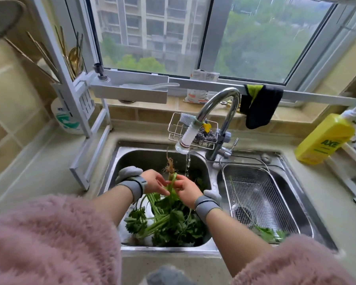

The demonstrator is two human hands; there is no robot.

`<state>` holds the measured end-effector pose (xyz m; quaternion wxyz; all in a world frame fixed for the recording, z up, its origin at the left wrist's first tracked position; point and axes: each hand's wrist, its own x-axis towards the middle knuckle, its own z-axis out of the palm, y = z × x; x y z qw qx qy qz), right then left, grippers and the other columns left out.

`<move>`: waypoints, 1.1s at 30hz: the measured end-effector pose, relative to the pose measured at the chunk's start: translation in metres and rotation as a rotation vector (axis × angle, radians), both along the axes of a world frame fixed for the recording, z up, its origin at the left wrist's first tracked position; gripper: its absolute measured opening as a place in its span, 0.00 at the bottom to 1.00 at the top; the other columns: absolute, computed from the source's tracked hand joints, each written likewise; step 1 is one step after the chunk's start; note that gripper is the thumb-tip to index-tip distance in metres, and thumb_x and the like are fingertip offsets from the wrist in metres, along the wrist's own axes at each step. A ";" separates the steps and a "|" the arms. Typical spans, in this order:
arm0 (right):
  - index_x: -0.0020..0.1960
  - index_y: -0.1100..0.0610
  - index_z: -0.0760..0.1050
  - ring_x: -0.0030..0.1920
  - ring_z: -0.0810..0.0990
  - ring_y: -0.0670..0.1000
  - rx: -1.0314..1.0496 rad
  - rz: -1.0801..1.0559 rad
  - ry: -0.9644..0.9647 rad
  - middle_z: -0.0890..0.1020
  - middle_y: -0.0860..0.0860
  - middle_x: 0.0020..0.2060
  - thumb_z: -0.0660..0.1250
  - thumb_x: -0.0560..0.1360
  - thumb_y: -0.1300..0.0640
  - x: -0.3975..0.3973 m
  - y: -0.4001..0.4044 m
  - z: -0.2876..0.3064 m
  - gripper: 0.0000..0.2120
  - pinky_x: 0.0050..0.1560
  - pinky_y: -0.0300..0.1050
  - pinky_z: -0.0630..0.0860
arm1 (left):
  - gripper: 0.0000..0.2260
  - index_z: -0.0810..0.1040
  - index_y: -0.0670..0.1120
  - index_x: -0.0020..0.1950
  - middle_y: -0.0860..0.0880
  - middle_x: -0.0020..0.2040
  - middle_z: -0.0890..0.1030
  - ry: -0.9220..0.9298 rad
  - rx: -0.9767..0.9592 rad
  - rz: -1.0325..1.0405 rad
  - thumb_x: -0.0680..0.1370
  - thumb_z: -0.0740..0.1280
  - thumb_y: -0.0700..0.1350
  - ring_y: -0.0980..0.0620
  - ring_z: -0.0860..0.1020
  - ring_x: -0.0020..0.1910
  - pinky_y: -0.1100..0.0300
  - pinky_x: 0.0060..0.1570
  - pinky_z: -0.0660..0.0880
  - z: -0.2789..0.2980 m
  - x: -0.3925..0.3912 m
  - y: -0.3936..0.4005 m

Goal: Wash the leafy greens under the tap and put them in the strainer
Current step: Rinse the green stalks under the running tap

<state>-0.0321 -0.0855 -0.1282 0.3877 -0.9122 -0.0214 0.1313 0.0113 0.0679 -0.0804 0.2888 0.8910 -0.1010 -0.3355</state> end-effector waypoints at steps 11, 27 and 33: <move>0.60 0.61 0.77 0.61 0.74 0.46 0.197 -0.055 0.131 0.74 0.42 0.58 0.58 0.76 0.72 0.009 0.003 -0.008 0.17 0.67 0.46 0.69 | 0.12 0.81 0.43 0.50 0.47 0.44 0.82 -0.070 -0.075 0.155 0.69 0.75 0.44 0.52 0.79 0.44 0.61 0.49 0.75 -0.022 -0.007 -0.004; 0.50 0.61 0.83 0.57 0.78 0.50 -0.090 0.070 0.108 0.80 0.52 0.58 0.73 0.70 0.57 0.001 0.000 -0.025 0.11 0.57 0.33 0.68 | 0.11 0.76 0.44 0.35 0.52 0.30 0.75 -0.255 -0.073 0.165 0.78 0.65 0.43 0.61 0.72 0.26 0.71 0.29 0.67 0.041 0.035 0.006; 0.34 0.61 0.82 0.37 0.76 0.42 0.180 -0.128 0.057 0.83 0.53 0.39 0.76 0.66 0.61 -0.008 -0.011 -0.006 0.05 0.42 0.35 0.73 | 0.10 0.79 0.38 0.42 0.45 0.45 0.81 -0.243 0.181 0.215 0.78 0.64 0.43 0.46 0.80 0.49 0.61 0.44 0.72 0.035 0.050 0.014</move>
